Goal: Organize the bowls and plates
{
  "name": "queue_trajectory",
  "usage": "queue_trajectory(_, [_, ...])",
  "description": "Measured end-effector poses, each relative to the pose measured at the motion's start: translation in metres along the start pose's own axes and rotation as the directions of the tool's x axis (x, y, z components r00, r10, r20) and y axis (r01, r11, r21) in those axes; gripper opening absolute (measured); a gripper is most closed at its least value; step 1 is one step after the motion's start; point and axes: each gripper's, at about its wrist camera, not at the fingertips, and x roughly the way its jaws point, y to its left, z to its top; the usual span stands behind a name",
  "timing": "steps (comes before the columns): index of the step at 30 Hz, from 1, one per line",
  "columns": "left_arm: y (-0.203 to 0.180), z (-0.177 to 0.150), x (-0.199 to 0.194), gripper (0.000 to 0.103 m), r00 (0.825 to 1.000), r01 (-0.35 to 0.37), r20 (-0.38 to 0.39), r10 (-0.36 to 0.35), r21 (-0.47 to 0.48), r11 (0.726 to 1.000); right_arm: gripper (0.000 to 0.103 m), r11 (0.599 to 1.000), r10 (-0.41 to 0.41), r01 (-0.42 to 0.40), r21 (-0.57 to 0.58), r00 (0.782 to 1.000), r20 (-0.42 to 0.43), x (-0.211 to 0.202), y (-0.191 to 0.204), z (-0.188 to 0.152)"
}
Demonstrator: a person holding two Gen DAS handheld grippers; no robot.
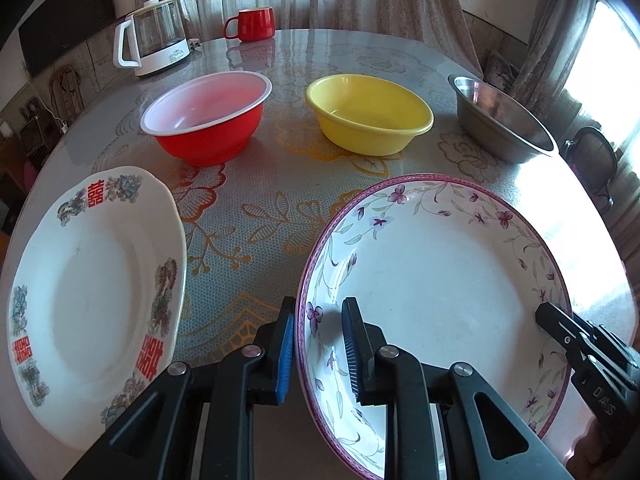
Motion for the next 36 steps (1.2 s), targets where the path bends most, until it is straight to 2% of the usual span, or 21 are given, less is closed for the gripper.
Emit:
queue_trajectory(12, [0.034, -0.010, -0.019, 0.019, 0.999, -0.031, 0.008, 0.031, -0.004, 1.000, 0.017, 0.999, 0.020, -0.021, -0.036, 0.999, -0.026, -0.002, 0.028, -0.013])
queue_trajectory(14, [0.042, -0.009, -0.017, 0.015, 1.000, 0.000, -0.010, -0.001, -0.020, 1.000, 0.017, 0.999, 0.020, -0.021, -0.032, 0.999, -0.032, -0.002, 0.030, -0.014])
queue_trajectory(18, [0.039, -0.012, -0.019, 0.011, 1.000, -0.022, -0.003, 0.022, 0.010, 1.000, 0.018, 0.998, 0.015, -0.017, -0.064, 0.999, -0.033, -0.002, 0.042, -0.020])
queue_trajectory(21, [0.040, -0.012, -0.019, 0.011, 1.000, -0.013, 0.000, 0.013, 0.011, 1.000, 0.018, 0.998, 0.005, -0.007, -0.063, 0.999, -0.034, -0.003, 0.044, -0.021])
queue_trajectory(32, [0.047, -0.018, -0.025, 0.010, 1.000, 0.003, -0.002, -0.003, -0.029, 1.000, 0.019, 0.998, -0.003, 0.000, -0.070, 0.999, -0.040, -0.002, 0.047, -0.021])
queue_trajectory(36, [0.051, -0.022, -0.034, 0.011, 0.999, 0.028, 0.024, -0.027, -0.048, 0.998, 0.020, 0.998, -0.003, 0.001, -0.064, 1.000, -0.029, -0.001, 0.048, -0.021])
